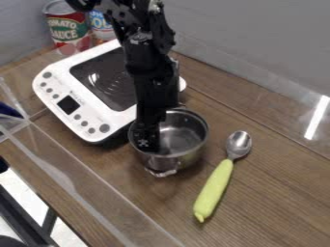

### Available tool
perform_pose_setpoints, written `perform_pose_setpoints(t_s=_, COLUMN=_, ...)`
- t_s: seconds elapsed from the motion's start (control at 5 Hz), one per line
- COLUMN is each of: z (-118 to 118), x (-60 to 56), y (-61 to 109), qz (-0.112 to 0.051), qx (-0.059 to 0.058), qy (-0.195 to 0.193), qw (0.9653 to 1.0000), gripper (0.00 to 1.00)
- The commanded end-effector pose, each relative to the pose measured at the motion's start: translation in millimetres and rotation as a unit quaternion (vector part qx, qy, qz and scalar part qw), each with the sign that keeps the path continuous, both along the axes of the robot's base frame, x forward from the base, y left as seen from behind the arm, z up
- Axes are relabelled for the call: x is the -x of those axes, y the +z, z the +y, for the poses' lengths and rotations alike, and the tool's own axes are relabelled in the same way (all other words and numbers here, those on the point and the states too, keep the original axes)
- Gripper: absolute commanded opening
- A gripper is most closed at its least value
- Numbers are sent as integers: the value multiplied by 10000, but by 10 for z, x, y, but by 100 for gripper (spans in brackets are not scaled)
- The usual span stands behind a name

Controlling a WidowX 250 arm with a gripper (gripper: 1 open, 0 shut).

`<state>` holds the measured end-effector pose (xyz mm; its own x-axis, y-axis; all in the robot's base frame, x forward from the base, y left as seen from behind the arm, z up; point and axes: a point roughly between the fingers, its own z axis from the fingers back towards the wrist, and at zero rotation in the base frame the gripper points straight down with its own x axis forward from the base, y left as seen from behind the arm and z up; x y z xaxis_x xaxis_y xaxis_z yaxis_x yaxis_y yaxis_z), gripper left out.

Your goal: Put silver pot on the white and black stove top

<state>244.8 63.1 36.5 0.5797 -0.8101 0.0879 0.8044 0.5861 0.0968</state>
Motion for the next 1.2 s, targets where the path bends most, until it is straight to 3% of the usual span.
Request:
perform_pose_setpoints(t_s=0.0, z=66, x=-64, y=76, qz=-175, qx=-38, qy=75, qw=9998, gripper=100)
perform_pose_setpoints(t_s=0.2, z=16, x=-78, y=83, qz=-219, qx=-42, qy=-13, qw=9997, gripper=100)
perform_pose_setpoints(t_s=1.0, z=-88, x=18, y=110, qz=-358, qx=-58, qy=316, qw=9988, gripper=100)
